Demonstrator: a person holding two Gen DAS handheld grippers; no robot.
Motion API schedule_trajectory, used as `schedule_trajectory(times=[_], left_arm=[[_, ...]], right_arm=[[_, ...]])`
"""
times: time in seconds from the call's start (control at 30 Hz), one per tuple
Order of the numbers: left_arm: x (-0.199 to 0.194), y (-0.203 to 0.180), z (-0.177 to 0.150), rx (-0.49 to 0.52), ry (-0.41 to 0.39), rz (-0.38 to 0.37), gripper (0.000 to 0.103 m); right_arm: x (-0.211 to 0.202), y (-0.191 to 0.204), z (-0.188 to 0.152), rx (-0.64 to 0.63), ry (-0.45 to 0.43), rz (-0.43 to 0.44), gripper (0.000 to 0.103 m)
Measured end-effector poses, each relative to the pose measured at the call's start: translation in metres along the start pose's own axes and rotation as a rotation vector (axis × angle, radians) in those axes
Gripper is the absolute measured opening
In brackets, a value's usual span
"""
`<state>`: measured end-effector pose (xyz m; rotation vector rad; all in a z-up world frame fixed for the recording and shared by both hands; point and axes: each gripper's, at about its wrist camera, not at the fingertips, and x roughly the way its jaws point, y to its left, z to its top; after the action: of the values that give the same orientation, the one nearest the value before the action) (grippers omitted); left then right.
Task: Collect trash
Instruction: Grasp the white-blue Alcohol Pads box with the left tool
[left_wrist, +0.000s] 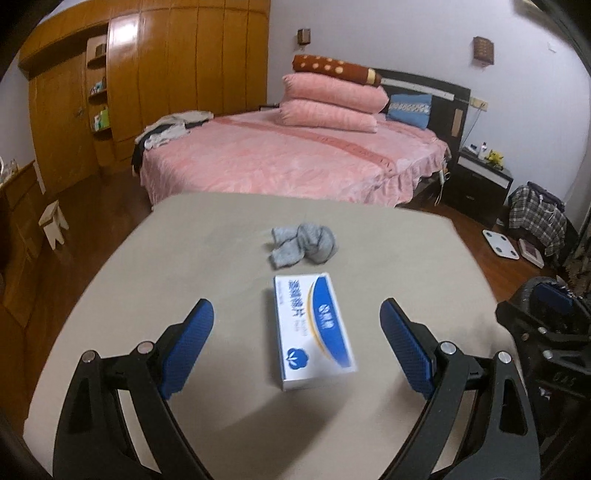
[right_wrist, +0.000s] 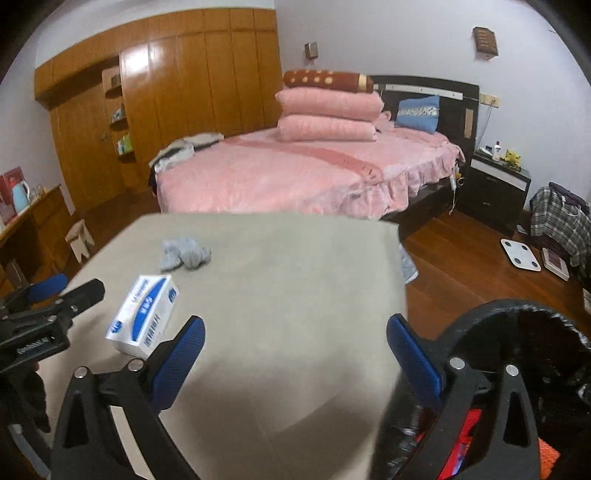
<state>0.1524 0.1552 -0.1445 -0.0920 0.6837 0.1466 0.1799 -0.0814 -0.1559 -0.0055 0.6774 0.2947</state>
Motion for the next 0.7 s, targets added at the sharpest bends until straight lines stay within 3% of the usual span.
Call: schedule_trajectory(times=[0.17,0.43,0.7], left_arm=[[0.023,0.002,-0.01,-0.008,0.055,0.003,0.089],[0.055,-0.001,-0.022,-0.014,0.126,0.005,0.089],[0.078,-0.003,-0.024,-0.006,0.21,-0.011,0.075]], right_arm=[[0.033,0.003,-0.01,0.003,0.072,-0.027,0.097],[0.051,-0.002,-0.015,0.008,0.124,-0.022,0.096],[0.057,-0.001,-0.017,-0.009,0.151,-0.019,0.096]])
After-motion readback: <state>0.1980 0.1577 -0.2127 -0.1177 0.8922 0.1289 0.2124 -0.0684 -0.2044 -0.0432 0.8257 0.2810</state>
